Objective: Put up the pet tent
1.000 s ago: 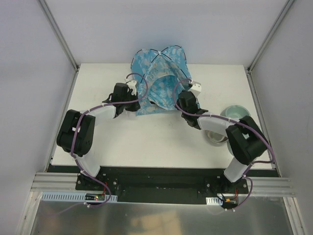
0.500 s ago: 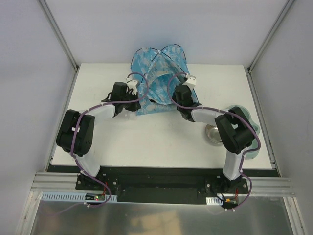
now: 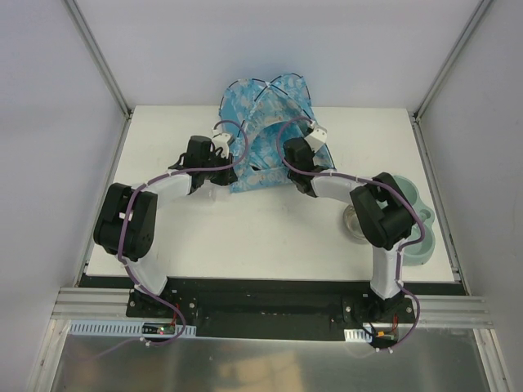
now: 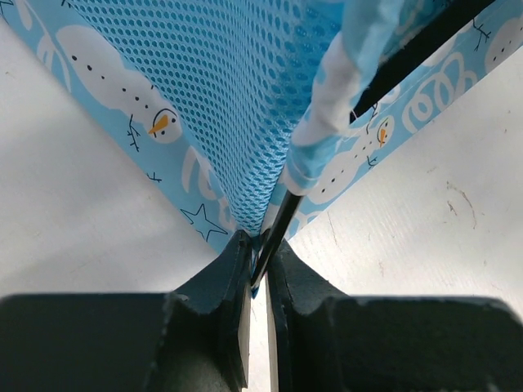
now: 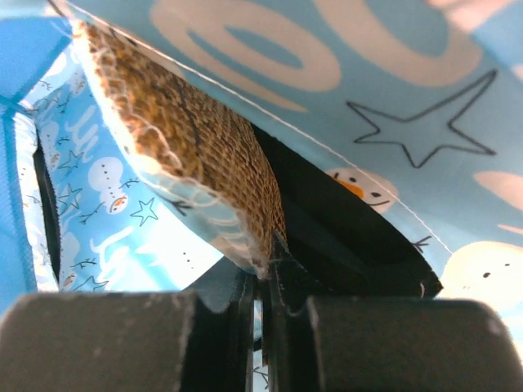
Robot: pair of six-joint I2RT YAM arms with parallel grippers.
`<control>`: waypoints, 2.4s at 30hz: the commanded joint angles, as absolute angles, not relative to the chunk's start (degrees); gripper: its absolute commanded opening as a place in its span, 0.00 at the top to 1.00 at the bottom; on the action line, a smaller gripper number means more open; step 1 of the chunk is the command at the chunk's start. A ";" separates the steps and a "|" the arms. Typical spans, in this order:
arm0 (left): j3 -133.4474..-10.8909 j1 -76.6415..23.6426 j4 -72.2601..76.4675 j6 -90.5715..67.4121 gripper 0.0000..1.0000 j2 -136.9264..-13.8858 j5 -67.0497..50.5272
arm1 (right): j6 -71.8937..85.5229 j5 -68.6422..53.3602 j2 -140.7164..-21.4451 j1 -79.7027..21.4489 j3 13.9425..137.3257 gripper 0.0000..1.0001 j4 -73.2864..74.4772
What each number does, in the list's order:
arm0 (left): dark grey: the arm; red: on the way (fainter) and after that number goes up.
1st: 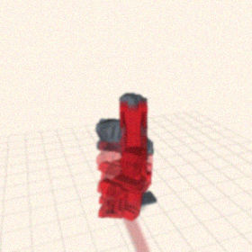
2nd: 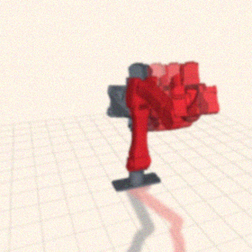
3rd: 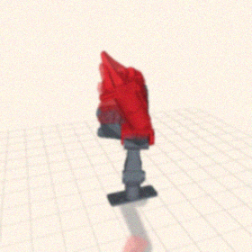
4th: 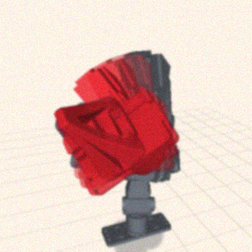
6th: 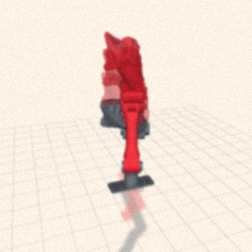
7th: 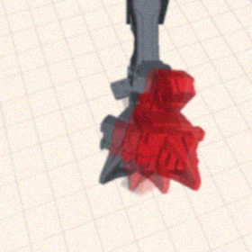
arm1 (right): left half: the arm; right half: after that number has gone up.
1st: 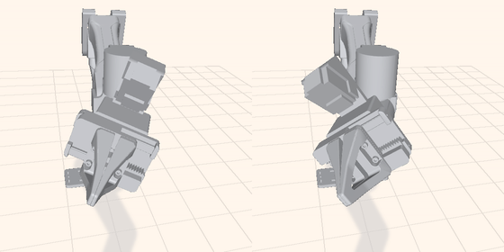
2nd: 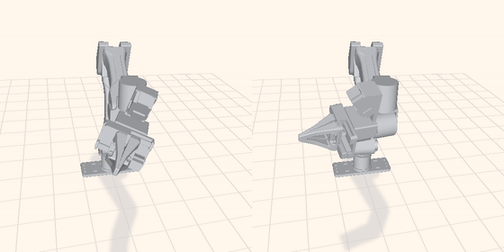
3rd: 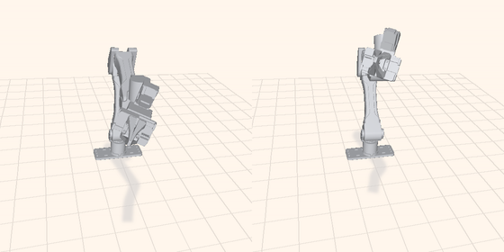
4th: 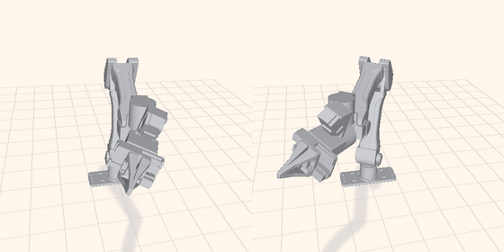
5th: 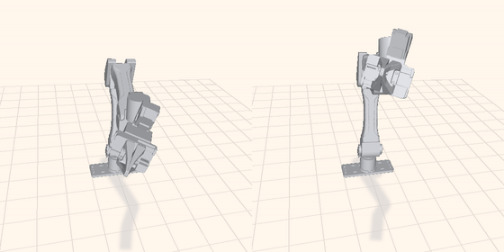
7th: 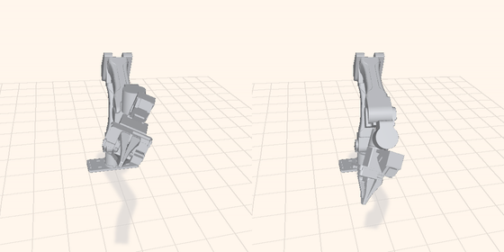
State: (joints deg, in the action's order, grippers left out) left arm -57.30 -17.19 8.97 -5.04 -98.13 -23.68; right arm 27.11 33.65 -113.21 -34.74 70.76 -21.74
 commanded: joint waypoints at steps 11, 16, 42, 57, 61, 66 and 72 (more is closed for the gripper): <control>-57.22 -17.31 9.05 -7.65 1.00 -90.53 -23.03 | 24.88 42.01 -108.72 -35.68 72.33 0.85 -12.30; -57.57 -17.40 9.14 -7.64 1.00 -91.40 -22.42 | 23.29 38.86 -105.39 -35.77 71.72 0.47 -12.04; -59.77 -17.40 7.91 -6.42 1.00 -94.04 -24.87 | 13.72 17.25 -102.39 -30.41 77.35 0.88 -3.07; -58.71 -20.21 10.81 1.93 1.00 -91.67 -28.75 | 13.89 -6.51 -99.58 -32.17 77.87 0.89 1.30; -59.15 -20.48 10.46 1.41 1.00 -91.93 -26.99 | 15.29 5.50 -98.70 -32.70 76.38 0.59 3.07; -59.15 -20.48 8.79 1.32 1.00 -91.93 -23.65 | 15.47 10.72 -96.07 -32.70 74.80 0.50 4.31; -58.71 -20.57 8.88 1.67 1.00 -91.93 -24.87 | 13.80 12.73 -98.69 -32.61 75.49 0.80 3.96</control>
